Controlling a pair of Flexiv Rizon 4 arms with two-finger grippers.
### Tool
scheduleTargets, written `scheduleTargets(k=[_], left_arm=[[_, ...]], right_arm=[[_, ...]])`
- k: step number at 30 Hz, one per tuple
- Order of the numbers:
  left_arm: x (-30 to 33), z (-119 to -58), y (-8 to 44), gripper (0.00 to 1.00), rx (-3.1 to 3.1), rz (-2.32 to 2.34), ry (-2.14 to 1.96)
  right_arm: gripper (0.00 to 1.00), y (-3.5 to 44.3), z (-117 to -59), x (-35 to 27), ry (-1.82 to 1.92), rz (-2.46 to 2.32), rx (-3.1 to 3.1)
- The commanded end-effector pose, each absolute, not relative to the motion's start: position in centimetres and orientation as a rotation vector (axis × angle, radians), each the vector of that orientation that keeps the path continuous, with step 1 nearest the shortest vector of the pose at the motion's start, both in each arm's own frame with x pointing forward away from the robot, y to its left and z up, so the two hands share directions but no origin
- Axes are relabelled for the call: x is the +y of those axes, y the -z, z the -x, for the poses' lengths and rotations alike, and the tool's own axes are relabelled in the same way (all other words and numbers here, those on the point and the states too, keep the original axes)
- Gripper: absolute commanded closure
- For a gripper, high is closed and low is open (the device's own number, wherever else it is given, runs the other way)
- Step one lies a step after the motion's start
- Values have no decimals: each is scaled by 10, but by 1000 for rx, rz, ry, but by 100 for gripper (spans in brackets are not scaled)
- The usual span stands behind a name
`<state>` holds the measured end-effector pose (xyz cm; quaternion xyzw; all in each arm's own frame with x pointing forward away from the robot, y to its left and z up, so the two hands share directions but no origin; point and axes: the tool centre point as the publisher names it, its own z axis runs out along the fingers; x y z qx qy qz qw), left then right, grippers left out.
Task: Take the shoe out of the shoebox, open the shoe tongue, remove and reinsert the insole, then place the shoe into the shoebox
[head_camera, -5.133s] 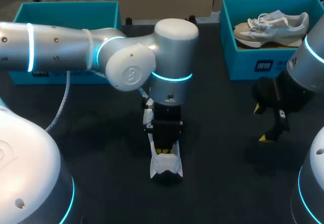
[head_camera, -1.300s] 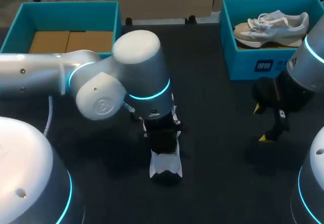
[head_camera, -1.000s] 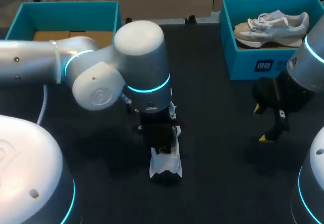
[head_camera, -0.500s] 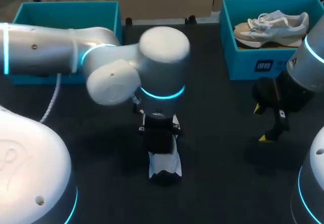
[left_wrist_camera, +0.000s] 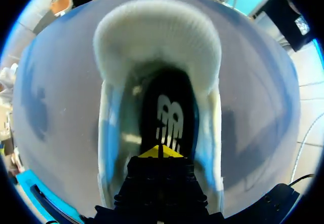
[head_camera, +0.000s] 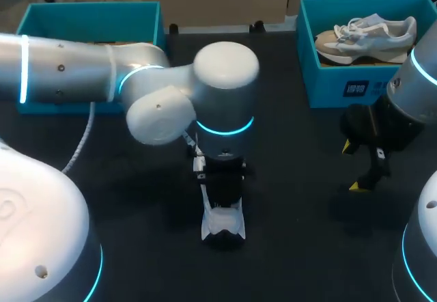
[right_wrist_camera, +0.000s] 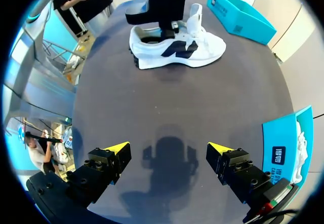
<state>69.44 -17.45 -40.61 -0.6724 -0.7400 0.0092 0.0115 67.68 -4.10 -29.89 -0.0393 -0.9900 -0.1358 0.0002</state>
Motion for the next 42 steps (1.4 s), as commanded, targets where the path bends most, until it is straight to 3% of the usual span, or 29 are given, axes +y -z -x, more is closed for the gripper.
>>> scheduleTargets(k=[1, 10, 21, 42], left_arm=[[-166, -697, 390, 100, -2347, 2142, -102], [-166, -690, 368, 100, -2193, 2222, 53], [-154, -693, 387, 100, -2049, 2202, 190], [-141, -686, 420, 100, -2289, 2117, -52]], right_arm=[[0, 300, -676, -41, 428, 121, -3112], [0, 300, -676, -41, 428, 121, -3112], [0, 300, -676, -41, 428, 121, -3112], [0, 300, -676, -41, 428, 121, -3112]])
